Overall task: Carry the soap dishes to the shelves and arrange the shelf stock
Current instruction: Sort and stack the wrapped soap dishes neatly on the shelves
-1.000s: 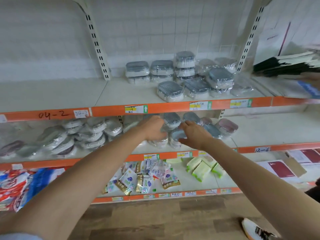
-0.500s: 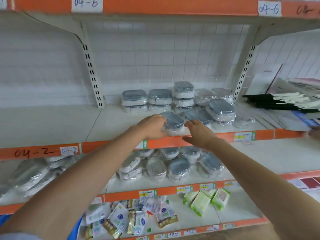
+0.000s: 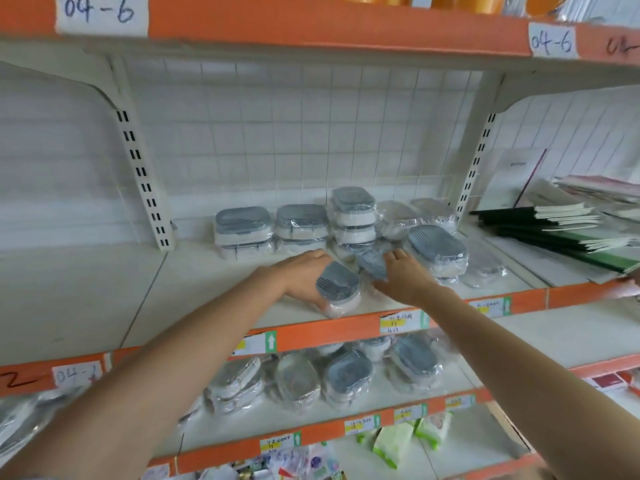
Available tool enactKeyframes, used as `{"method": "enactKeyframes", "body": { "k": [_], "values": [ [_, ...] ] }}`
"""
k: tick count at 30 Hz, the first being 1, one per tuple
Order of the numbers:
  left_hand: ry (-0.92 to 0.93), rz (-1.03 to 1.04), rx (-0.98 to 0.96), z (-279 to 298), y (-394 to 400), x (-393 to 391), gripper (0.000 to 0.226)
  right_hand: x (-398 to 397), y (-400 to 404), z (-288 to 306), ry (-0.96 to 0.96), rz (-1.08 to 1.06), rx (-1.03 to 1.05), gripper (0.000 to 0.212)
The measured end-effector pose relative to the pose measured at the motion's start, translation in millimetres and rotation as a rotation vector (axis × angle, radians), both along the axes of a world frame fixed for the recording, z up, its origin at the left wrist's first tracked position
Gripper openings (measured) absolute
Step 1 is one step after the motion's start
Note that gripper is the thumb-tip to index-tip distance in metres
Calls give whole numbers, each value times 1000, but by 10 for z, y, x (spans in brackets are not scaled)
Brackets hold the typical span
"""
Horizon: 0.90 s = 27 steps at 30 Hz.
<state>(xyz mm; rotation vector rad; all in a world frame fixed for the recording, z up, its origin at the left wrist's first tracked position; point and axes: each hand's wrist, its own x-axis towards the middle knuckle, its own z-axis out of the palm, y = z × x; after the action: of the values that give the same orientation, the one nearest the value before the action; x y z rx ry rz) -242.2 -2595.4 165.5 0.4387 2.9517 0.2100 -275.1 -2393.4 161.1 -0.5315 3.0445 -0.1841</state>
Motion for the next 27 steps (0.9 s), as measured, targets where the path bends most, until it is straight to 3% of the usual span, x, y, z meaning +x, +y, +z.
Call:
{"method": "enactKeyframes", "body": {
  "k": [10,16,27],
  "values": [
    [-198,-47,-147,87,120,-408,123,-430,130,-83,-142,-44,64,96],
    [-206,-28,-140,95,109,-486,115,-480,64,-142,-157,-74,55,87],
    [-113,279,-252,-85,-137,-349,109,-546,66,-188,-231,28,10,114]
  ]
}}
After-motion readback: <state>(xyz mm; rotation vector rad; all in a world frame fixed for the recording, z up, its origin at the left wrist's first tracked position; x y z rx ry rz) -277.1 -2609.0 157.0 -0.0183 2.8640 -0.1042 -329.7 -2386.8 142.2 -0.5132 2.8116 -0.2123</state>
